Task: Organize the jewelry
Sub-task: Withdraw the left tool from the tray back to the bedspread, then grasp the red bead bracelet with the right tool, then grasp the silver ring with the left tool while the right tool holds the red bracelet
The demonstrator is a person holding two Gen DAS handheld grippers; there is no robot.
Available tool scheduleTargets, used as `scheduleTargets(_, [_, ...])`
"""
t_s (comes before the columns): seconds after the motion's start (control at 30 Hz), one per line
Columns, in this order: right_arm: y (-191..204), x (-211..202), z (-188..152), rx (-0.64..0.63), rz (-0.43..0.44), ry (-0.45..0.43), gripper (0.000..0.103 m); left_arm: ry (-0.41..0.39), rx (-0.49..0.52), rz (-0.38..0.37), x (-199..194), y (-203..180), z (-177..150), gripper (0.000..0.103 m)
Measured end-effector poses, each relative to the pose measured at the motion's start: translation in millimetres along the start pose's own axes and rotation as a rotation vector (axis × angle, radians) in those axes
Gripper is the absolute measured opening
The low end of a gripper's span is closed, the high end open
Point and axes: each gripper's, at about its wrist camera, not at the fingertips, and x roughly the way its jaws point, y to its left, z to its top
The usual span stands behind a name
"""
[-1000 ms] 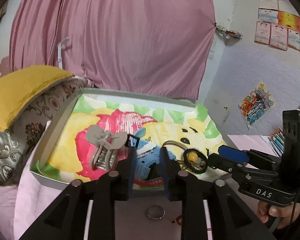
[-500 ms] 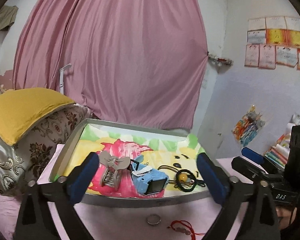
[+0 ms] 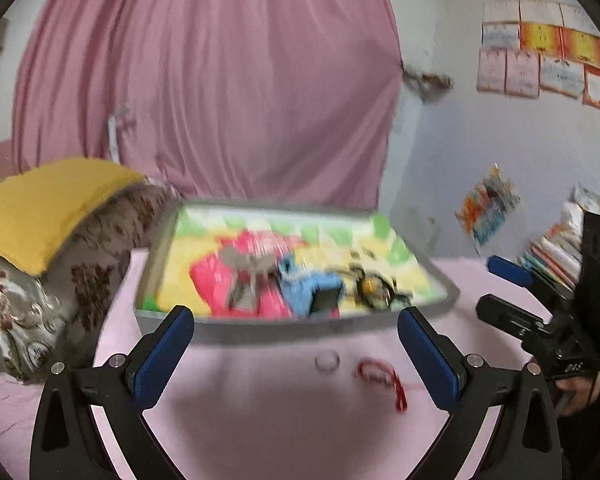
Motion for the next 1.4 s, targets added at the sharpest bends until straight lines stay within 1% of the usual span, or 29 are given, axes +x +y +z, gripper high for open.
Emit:
scheduleTargets(0.13, [2.8,17.6,-8.5,-0.004,0.050,0.134,0.101,0.078,0.006,0.001,8.6,5.6,-6.9,0.102])
scheduleTargets(0.23, [7.7,29.9,-15.4,-0.033,0.049,0.210,0.100,0.141,-0.018,-0.018,18.6,10.9,-11.2,0.102])
scheduleTargets(0.3, [11.7,34.6,-17.8,-0.059,0.054,0.236,0.091,0.178,-0.037,-0.035,25.8,13.3,-13.7,0.095])
scheduleTargets(0.33, [13.5,38.4,-19.4,-0.070,0.064,0.257,0.080,0.200,-0.044,-0.046,30.8,14.5,-15.0,0.091])
scheduleTargets(0.37, [15.2,40.9,-20.0,-0.073,0.073,0.273,0.073,0.217,-0.048,-0.050,34.9,15.4,-16.1,0.088])
scheduleTargets(0.4, [17.1,43.9,-19.7,-0.074,0.082,0.289,0.071,0.239,-0.053,-0.055,39.6,16.4,-16.8,0.087])
scheduleTargets(0.47, [19.7,53.7,-21.3,-0.081,0.109,0.336,0.068,0.264,-0.064,-0.072,44.7,17.5,-18.7,0.079])
scheduleTargets(0.5, [21.4,57.1,-22.0,-0.083,0.126,0.353,0.066,0.275,-0.068,-0.076,46.6,18.0,-19.5,0.079])
scheduleTargets(0.53, [22.8,61.0,-22.9,-0.083,0.149,0.373,0.060,0.293,-0.071,-0.073,49.8,18.6,-20.9,0.078])
scheduleTargets(0.6, [25.7,68.4,-23.9,-0.079,0.181,0.409,0.058,0.316,-0.078,-0.080,53.5,19.3,-22.4,0.074])
scheduleTargets(0.63, [26.0,72.2,-24.8,-0.077,0.187,0.425,0.056,0.332,-0.081,-0.085,56.5,19.2,-23.3,0.069])
scheduleTargets(0.67, [26.6,73.6,-24.6,-0.081,0.184,0.424,0.052,0.331,-0.078,-0.081,56.7,18.5,-23.2,0.067])
scheduleTargets(0.77, [30.3,77.2,-22.7,-0.104,0.173,0.426,0.045,0.338,-0.065,-0.076,60.2,15.6,-22.3,0.066])
scheduleTargets(0.8, [31.4,78.4,-21.8,-0.112,0.169,0.426,0.044,0.340,-0.057,-0.070,61.1,14.7,-21.7,0.065])
scheduleTargets(0.9, [33.7,81.5,-18.6,-0.130,0.165,0.425,0.036,0.345,-0.043,-0.070,63.0,11.7,-20.8,0.064])
scheduleTargets(0.97, [35.4,82.4,-17.2,-0.149,0.156,0.424,0.024,0.347,-0.034,-0.070,64.6,9.5,-20.1,0.060])
scheduleTargets(1.0, [35.3,82.6,-16.0,-0.155,0.152,0.423,0.021,0.348,-0.030,-0.070,64.9,9.1,-19.7,0.059])
scheduleTargets(1.07, [34.4,82.8,-14.3,-0.155,0.162,0.422,0.011,0.351,-0.018,-0.068,66.5,5.8,-19.1,0.057])
scheduleTargets(1.1, [34.3,83.1,-13.9,-0.156,0.167,0.422,0.009,0.352,-0.013,-0.067,66.4,4.1,-19.2,0.056])
scheduleTargets(1.2, [33.2,82.8,-14.1,-0.163,0.178,0.422,0.008,0.357,0.014,-0.051,68.0,-2.3,-18.9,0.055])
scheduleTargets(1.27, [31.7,79.9,-15.6,-0.171,0.182,0.421,0.008,0.362,0.038,-0.033,68.7,-6.8,-19.2,0.051])
scheduleTargets(1.4, [26.6,71.8,-19.0,-0.191,0.180,0.420,0.008,0.372,0.091,-0.014,71.0,-16.2,-19.7,0.050])
